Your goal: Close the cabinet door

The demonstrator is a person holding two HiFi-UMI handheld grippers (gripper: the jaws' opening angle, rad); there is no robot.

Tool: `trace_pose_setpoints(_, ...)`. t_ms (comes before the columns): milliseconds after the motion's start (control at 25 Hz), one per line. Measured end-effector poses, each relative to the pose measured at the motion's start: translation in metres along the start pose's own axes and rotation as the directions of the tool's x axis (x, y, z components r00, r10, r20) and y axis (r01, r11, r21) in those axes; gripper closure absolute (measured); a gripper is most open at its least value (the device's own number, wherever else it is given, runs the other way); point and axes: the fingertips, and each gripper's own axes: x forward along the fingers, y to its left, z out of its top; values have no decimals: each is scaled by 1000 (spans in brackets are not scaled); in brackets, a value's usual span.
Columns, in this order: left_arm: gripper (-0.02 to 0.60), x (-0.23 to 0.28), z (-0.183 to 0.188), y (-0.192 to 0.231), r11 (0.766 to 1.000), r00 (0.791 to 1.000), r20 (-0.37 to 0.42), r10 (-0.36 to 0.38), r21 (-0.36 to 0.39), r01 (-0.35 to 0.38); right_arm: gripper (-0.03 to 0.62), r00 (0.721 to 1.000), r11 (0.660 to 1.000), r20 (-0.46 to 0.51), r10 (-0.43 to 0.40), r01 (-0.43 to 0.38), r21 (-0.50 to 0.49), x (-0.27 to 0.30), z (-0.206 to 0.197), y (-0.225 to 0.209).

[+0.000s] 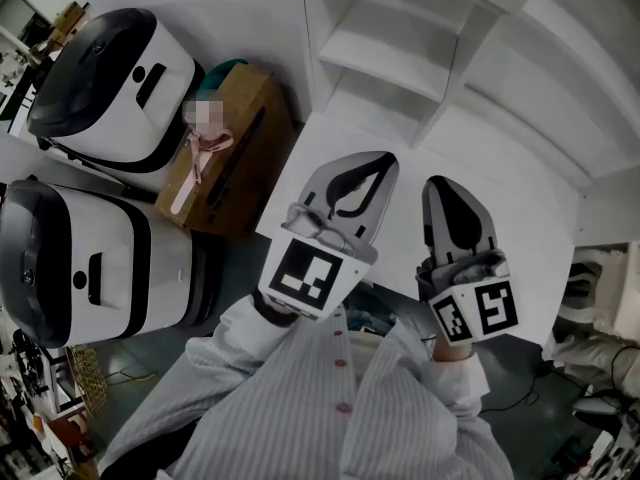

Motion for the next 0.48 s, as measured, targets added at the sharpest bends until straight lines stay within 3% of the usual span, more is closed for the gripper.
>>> trace_pose_setpoints(480,571,-3,-1,4,999,999,2,33,-5,-33,576,1000,999,-18,-16,15,-37,-2,7,-16)
